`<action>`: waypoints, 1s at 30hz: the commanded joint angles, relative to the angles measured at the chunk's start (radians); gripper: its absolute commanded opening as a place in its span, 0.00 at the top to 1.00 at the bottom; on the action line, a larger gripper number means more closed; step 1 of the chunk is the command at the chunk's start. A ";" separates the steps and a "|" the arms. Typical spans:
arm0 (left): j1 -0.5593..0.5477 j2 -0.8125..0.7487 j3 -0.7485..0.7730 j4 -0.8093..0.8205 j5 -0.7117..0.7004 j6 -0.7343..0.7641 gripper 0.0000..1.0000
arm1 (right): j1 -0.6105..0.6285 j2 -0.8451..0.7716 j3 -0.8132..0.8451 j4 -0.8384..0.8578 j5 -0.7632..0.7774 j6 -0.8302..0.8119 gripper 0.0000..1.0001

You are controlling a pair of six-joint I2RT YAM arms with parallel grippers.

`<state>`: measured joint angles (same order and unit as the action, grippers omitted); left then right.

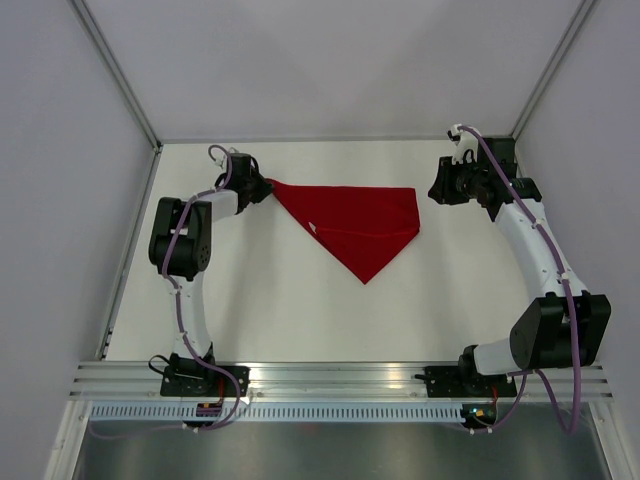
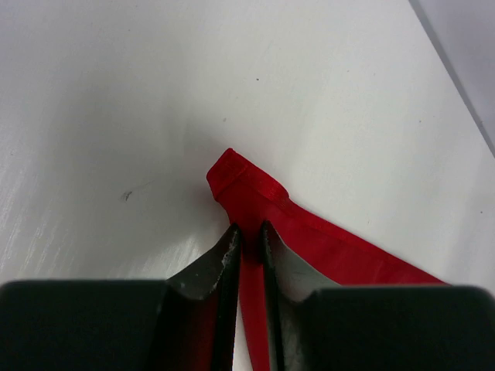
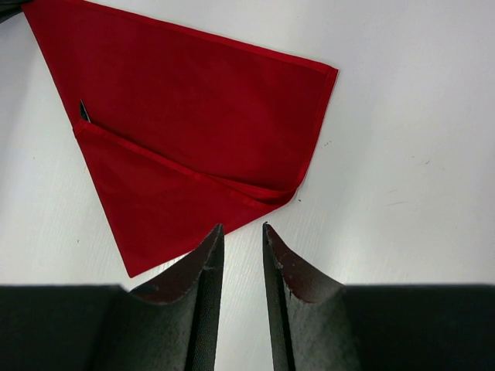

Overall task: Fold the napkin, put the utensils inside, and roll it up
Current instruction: Fold the napkin

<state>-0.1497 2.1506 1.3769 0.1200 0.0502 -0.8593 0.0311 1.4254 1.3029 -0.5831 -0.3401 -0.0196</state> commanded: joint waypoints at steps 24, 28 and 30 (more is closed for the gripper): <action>-0.073 -0.153 -0.148 0.427 0.570 0.230 0.98 | 0.041 0.018 0.001 0.011 0.033 -0.013 0.69; -0.148 -0.150 -0.144 0.414 0.698 0.319 0.97 | 0.047 0.023 -0.001 0.011 0.042 -0.016 0.69; -0.203 -0.150 -0.138 0.357 0.733 0.399 0.97 | 0.049 0.026 -0.002 0.011 0.044 -0.017 0.69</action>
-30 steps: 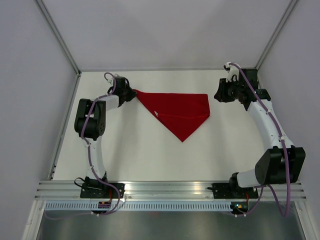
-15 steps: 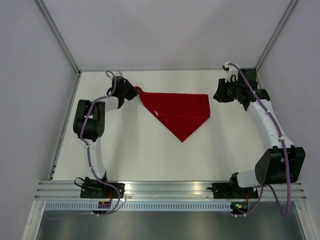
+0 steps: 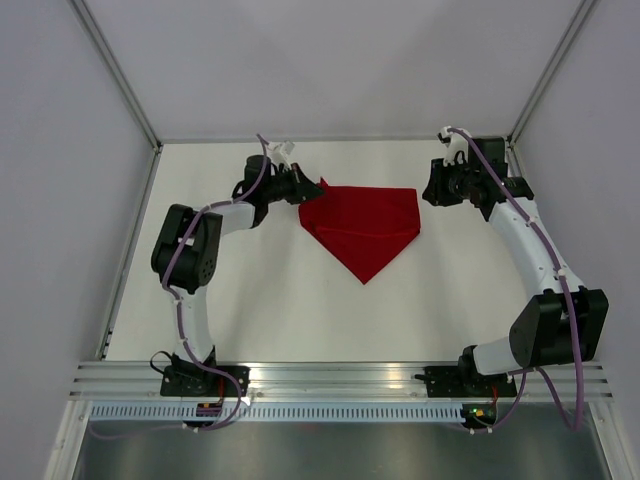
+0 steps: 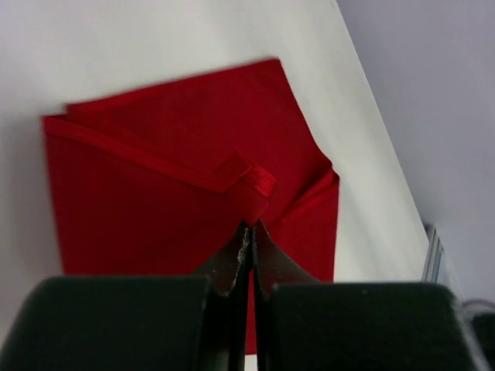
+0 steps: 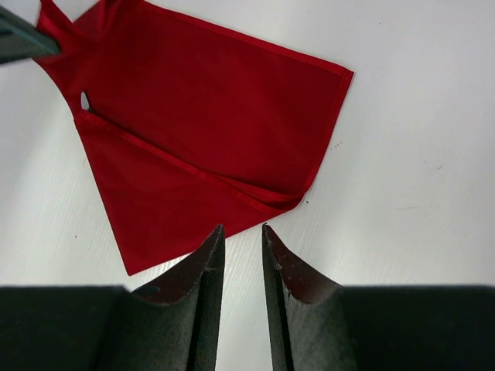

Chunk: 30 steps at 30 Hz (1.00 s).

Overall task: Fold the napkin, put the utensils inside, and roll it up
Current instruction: Fold the napkin

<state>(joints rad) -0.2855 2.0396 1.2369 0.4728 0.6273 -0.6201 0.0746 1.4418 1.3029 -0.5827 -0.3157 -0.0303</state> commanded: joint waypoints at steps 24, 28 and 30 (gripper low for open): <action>-0.291 -0.039 0.004 -0.388 0.192 0.536 0.98 | 0.033 0.028 -0.007 0.011 0.044 -0.014 0.69; -0.308 -0.035 -0.001 -0.401 0.167 0.549 0.98 | 0.036 0.029 -0.008 0.012 0.047 -0.016 0.69; -0.320 -0.035 0.001 -0.413 0.154 0.560 0.98 | 0.037 0.031 -0.008 0.011 0.047 -0.019 0.69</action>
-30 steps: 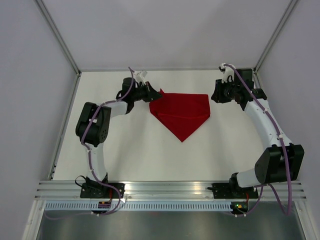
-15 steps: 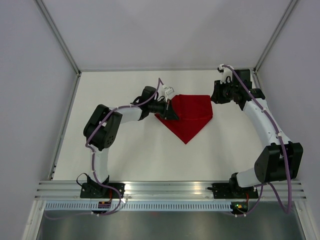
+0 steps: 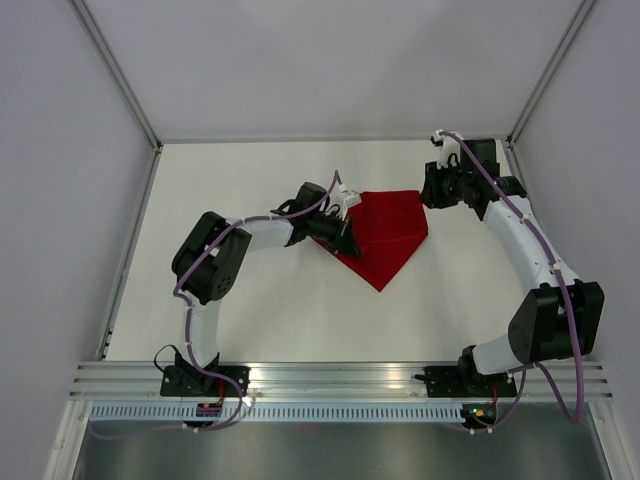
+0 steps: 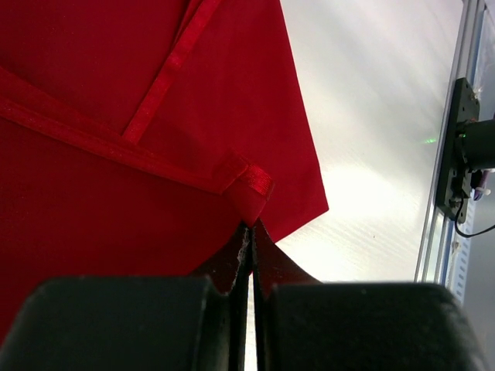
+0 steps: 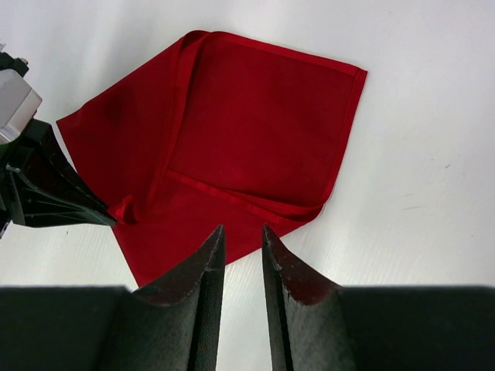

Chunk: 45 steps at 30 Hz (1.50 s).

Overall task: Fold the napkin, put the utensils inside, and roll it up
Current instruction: Fold the napkin

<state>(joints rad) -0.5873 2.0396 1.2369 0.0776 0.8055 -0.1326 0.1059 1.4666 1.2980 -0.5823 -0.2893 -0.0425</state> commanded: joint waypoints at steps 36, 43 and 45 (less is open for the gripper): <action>-0.132 -0.035 0.019 -0.071 -0.121 0.125 0.48 | 0.037 0.083 0.004 -0.002 0.064 -0.022 0.69; -0.144 -0.024 0.029 -0.107 -0.134 0.125 0.47 | 0.038 0.090 0.004 -0.004 0.070 -0.025 0.69; -0.146 -0.030 0.032 -0.107 -0.134 0.125 0.46 | 0.038 0.092 0.004 -0.004 0.070 -0.025 0.69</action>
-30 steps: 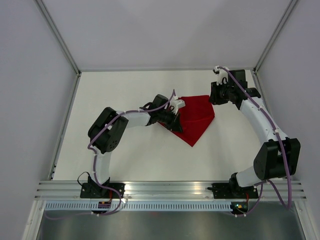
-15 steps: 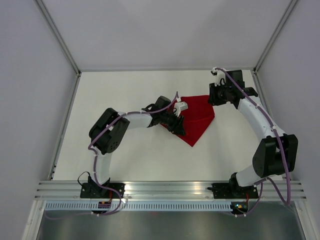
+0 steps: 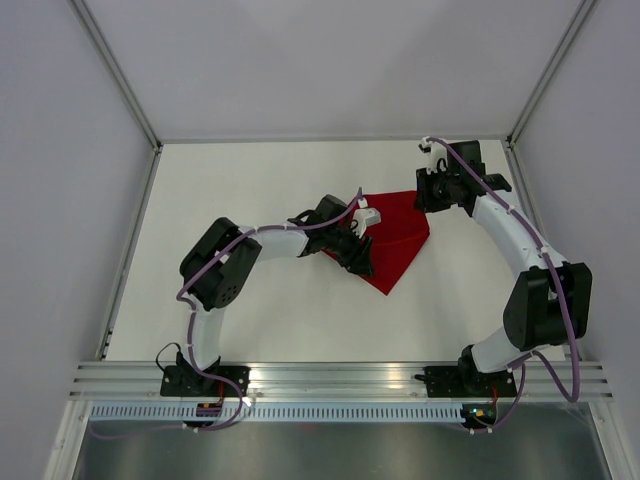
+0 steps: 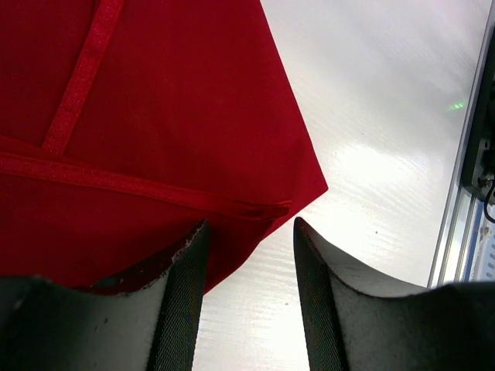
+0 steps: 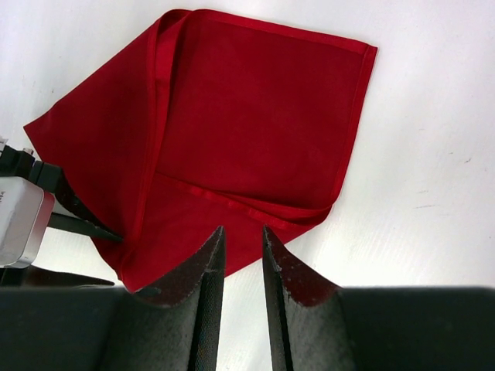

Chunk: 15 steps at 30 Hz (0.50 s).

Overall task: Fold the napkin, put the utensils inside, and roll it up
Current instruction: Fold the napkin

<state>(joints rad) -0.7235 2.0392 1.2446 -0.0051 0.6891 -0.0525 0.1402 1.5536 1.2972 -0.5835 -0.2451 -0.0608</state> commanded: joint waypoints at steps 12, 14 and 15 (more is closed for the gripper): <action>-0.004 -0.082 0.133 0.027 0.023 -0.030 0.35 | 0.006 0.036 0.007 -0.016 0.064 -0.001 0.69; 0.002 -0.092 0.156 0.034 0.003 -0.052 0.35 | 0.006 0.049 0.005 -0.025 0.079 0.007 0.69; 0.015 -0.102 0.156 0.043 -0.029 -0.076 0.35 | 0.006 0.054 0.004 -0.035 0.084 0.012 0.69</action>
<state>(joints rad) -0.7246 2.0224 1.3468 -0.0113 0.6827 -0.0700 0.1413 1.5906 1.2972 -0.5892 -0.2066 -0.0669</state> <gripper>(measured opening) 0.652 0.313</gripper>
